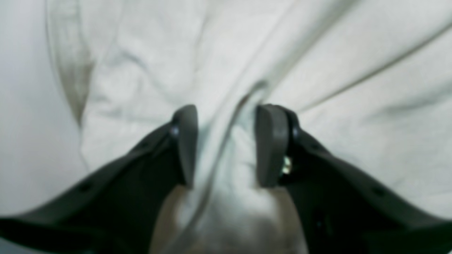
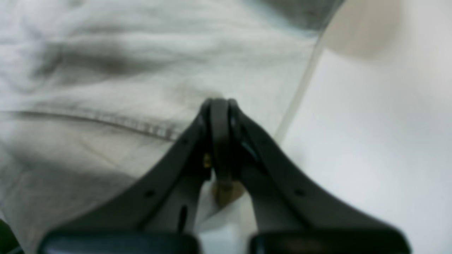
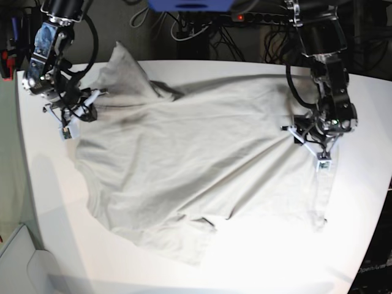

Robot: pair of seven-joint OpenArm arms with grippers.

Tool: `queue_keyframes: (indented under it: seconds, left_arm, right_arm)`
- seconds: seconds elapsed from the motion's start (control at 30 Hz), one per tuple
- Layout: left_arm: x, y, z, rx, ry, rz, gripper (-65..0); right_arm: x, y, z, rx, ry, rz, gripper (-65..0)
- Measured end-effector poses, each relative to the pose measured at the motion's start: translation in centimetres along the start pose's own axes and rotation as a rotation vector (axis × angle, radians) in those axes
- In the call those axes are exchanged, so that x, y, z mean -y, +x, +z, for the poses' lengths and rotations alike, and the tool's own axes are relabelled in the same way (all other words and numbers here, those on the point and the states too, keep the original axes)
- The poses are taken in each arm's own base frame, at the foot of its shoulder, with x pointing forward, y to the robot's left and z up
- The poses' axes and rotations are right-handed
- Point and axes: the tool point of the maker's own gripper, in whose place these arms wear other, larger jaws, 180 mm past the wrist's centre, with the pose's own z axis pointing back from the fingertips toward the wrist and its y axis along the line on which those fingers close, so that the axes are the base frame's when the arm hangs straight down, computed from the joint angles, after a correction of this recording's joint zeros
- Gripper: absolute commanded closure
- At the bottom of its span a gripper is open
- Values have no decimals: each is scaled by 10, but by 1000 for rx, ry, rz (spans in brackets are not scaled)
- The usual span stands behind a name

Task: Layout the t-shirt on the table in an organized manner, then fold the t-shirt properly
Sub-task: 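Grasp the shirt's corner with the right gripper and pull it outward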

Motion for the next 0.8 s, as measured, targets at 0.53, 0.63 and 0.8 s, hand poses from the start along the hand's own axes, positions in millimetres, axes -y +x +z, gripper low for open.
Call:
queue_keyframes:
  seconds: [0.53, 0.63, 0.8]
  left_arm:
    - [-25, -26, 52, -23, 115, -102, -209]
    - [-23, -9, 62, 37, 116, -109, -209]
    - [-23, 5, 75, 89, 132, -119, -211]
  right_arm:
    - [-12, -31, 41, -82, -51, 93, 0]
    - [-18, -10, 47, -5, -54, 105, 0]
    - [-18, 0, 58, 8, -81, 145, 0]
